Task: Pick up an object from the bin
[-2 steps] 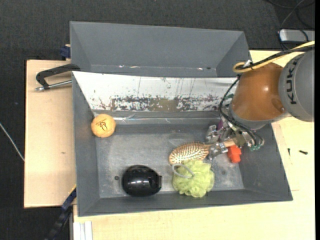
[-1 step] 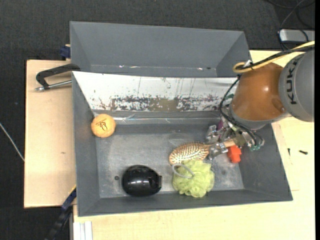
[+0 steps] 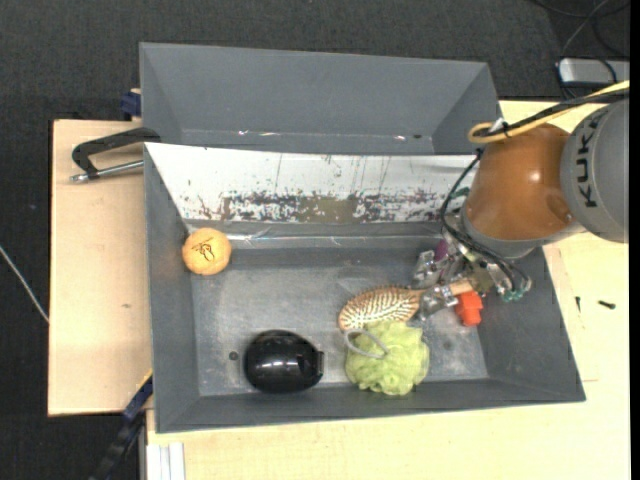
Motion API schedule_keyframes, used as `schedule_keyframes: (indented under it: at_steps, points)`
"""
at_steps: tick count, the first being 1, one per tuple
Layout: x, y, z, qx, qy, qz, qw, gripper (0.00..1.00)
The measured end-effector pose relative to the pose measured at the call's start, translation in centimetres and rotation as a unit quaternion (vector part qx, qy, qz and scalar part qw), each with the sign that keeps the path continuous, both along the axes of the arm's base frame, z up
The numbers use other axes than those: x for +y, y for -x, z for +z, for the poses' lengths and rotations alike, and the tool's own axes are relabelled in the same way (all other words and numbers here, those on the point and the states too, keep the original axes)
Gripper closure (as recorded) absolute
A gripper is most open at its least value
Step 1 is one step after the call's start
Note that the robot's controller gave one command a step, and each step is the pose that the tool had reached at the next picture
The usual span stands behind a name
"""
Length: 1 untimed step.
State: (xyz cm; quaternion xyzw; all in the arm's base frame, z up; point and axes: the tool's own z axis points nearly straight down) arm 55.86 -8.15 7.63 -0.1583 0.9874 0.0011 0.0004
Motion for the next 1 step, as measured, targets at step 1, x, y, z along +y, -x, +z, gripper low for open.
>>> schedule_keyframes:
  at_steps: [1]
  points:
    - [0.04, 0.05, 2.18, 0.0008, 0.000, 0.000, 1.0000, 1.00]
